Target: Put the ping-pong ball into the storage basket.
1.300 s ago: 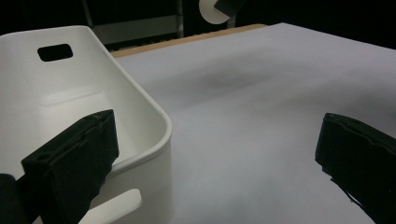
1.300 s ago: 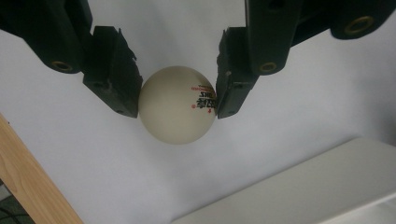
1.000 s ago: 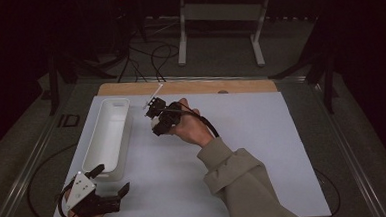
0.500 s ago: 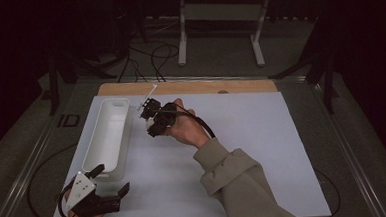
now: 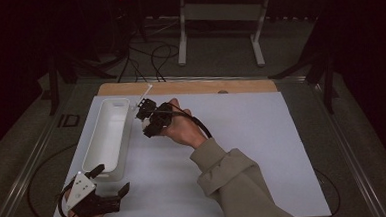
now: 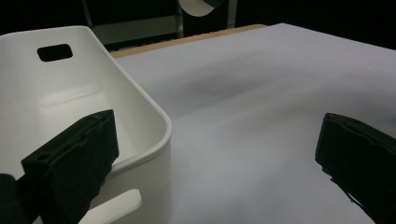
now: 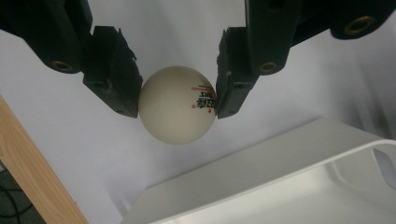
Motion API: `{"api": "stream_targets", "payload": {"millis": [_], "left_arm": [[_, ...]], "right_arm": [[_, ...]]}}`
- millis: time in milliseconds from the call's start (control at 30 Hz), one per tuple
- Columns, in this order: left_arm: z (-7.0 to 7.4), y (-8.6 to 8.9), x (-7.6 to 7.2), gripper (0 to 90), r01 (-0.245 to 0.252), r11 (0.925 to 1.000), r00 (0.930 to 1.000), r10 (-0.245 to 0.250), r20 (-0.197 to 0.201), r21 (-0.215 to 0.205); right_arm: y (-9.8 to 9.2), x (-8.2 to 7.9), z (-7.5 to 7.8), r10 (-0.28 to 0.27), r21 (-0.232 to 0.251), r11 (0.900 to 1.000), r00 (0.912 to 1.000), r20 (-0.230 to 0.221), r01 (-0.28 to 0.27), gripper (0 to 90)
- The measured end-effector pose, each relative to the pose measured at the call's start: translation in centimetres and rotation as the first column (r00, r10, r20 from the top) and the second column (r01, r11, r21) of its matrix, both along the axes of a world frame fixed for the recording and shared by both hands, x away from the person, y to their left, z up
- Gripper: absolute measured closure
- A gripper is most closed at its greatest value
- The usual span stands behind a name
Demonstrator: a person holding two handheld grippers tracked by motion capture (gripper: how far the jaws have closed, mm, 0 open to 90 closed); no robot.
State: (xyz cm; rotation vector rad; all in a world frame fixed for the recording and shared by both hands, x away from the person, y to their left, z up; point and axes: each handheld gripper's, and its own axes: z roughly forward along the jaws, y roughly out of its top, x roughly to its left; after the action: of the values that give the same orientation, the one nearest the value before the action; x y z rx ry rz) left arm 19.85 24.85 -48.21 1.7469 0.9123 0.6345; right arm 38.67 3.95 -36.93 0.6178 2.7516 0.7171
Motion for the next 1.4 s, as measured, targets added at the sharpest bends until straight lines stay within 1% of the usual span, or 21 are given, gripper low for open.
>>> {"api": "stream_targets", "payload": {"millis": [533, 1400], "left_arm": [[0.0, 0.0, 0.0, 0.0, 0.0, 1.0, 1.0, 0.0, 0.0, 0.001], [0.0, 0.0, 0.0, 0.0, 0.0, 1.0, 1.0, 0.0, 0.0, 0.003]], "right_arm": [[0.8, -0.3, 0.1, 0.014, 0.011, 1.0, 0.9999, 0.003, -0.014, 50.9], [2.7, -1.1, 0.2, 0.044, 0.019, 0.999, 0.999, 0.002, -0.044, 50.9]]}}
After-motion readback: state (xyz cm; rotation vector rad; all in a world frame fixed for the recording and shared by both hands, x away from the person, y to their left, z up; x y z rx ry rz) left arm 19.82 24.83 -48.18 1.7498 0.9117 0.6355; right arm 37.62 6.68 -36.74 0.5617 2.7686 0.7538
